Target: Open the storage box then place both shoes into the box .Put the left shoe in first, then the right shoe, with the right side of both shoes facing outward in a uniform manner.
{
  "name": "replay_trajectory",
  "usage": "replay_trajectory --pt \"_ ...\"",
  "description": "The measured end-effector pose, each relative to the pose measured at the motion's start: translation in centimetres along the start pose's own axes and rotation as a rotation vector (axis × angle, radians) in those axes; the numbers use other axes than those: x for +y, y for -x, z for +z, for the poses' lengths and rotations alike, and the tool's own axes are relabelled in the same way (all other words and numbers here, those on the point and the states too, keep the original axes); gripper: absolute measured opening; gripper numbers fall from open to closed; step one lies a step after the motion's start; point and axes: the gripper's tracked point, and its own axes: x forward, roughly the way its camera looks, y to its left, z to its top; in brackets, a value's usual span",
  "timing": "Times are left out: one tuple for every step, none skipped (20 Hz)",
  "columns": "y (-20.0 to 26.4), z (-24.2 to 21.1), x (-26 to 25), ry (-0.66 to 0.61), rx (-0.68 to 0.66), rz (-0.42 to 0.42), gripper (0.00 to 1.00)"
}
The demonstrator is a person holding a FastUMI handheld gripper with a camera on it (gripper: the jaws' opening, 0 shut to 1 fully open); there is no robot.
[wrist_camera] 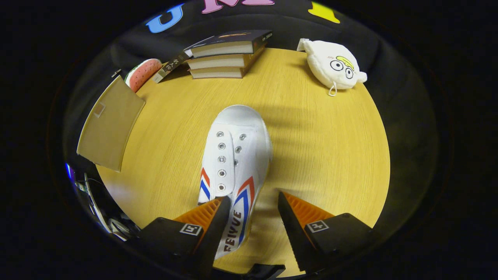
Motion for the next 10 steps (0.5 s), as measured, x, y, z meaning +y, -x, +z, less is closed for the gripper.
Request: replay_trajectory --pt "-0.7 0.1 -0.1 -0.050 -0.002 0.004 0.63" --pt "-0.3 -0.1 -0.2 -0.075 0.017 0.024 0.44" --pt "-0.1 0.0 -0.4 -0.095 0.019 0.044 0.45" --pt "-0.2 -0.2 -0.3 -0.120 0.025 0.064 0.46" --pt "-0.1 -0.1 -0.4 -0.134 0.022 0.077 0.41" --pt "-0.2 -0.2 -0.5 -0.149 0.022 0.082 0.41" --pt "0.3 -0.1 -0.6 -0.158 0.015 0.089 0.31" --pt "-0.1 -0.2 -0.7 -0.176 0.010 0.095 0.30" --pt "0.3 -0.2 -0.8 -0.209 0.004 0.103 0.24" --pt "-0.1 0.0 -0.9 -0.258 -0.006 0.121 0.17"
